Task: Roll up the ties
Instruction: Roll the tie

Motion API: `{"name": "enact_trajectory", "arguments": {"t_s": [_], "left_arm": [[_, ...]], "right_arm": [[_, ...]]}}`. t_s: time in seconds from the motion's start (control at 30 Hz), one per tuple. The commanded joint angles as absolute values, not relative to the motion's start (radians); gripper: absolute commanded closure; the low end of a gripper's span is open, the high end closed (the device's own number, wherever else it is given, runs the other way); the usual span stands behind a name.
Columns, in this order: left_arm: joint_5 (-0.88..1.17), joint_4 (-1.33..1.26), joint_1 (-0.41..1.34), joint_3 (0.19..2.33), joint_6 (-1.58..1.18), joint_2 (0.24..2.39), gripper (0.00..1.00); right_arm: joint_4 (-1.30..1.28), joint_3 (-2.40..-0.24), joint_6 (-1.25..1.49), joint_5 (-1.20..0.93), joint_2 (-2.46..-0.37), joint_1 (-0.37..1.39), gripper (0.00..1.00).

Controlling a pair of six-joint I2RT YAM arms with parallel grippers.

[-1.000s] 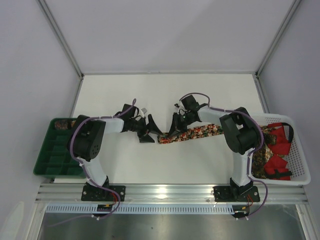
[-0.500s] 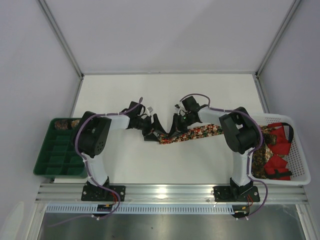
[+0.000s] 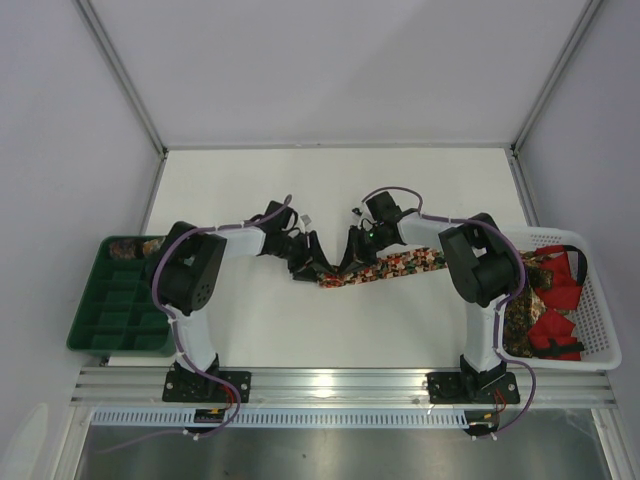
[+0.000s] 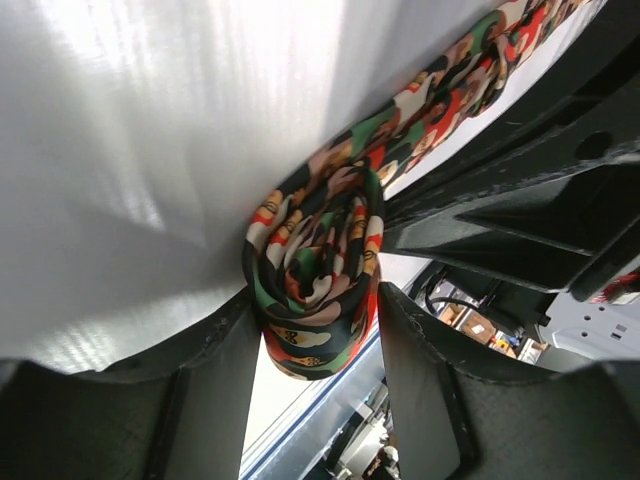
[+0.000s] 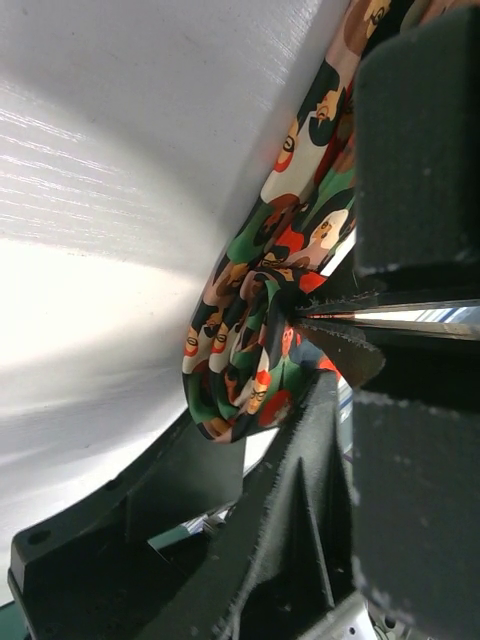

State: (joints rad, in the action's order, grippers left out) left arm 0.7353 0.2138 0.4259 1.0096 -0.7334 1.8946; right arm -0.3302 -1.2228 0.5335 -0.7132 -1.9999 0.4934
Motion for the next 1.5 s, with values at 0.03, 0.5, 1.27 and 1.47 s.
{"name": "enact_trajectory", "arguments": {"t_s": [0.03, 0.5, 1.27, 1.47], "left_arm": [[0.718, 0.248, 0.452, 1.097, -0.745, 1.856, 0.45], [0.695, 0.299, 0.489, 1.170, -0.758, 1.881, 0.52], [0.712, 0.273, 0.563, 1.272, -0.827, 1.957, 0.47], [0.701, 0.288, 0.568, 1.287, -0.827, 1.980, 0.46]], "right_arm": [[-0.301, -1.216, 0.525, -0.706, -2.005, 0.502, 0.91], [-0.279, -1.213, 0.548, -0.699, -2.005, 0.511, 0.91], [-0.276, -1.157, 0.549, -0.678, -1.962, 0.460, 0.91], [-0.310, -1.144, 0.552, -0.628, -1.918, 0.428, 0.91]]}}
